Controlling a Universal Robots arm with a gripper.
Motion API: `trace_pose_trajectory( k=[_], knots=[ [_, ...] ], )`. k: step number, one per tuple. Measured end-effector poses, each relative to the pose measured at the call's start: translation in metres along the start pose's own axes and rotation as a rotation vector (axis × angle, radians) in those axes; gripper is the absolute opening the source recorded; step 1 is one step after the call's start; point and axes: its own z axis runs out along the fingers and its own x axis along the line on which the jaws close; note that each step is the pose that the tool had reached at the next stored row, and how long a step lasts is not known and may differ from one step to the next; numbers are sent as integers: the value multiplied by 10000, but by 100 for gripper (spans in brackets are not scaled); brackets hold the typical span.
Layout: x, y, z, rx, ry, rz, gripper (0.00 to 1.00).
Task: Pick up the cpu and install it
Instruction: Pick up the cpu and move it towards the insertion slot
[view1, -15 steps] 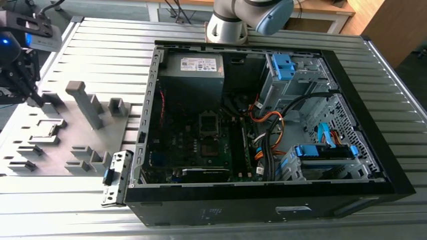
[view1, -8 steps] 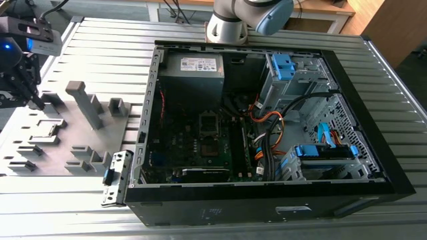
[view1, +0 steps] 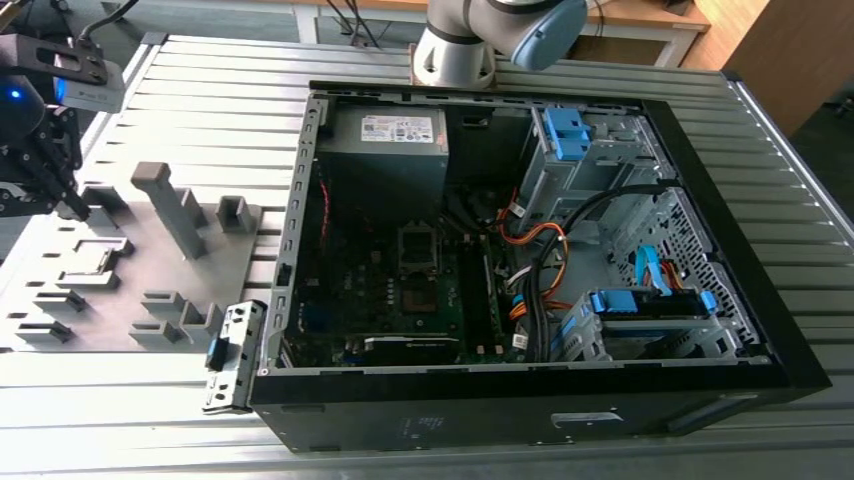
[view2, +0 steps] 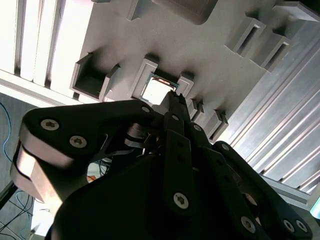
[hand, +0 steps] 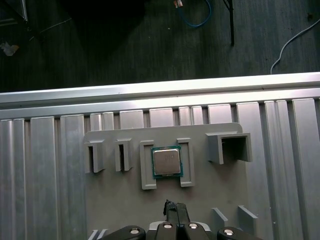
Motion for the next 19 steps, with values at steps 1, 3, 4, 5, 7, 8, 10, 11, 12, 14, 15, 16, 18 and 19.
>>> trace_pose_trajectory(
  k=[1, 3, 4, 5, 7, 8, 10, 11, 12, 14, 15, 16, 18, 19],
  knots=[
    [0, 0, 0, 0, 0, 0, 11],
    [0, 0, 1, 0, 0, 0, 11],
    [0, 0, 0, 0, 0, 0, 11],
    [0, 0, 1, 0, 0, 0, 11],
    [0, 0, 1, 0, 0, 0, 11],
    [0, 0, 2, 0, 0, 0, 11],
    [1, 3, 4, 5, -2, 0, 11],
    [1, 4, 4, 8, -3, 0, 11],
    [1, 5, 4, 7, -2, -2, 11],
    [1, 11, 7, 7, -1, -1, 11],
    [1, 13, 8, 7, -1, -1, 11],
    [2, 15, 9, 5, 1, 0, 11],
    [3, 18, 14, 10, -3, 71, 11],
    [3, 20, 17, 14, -6, 150, 11]
  ],
)
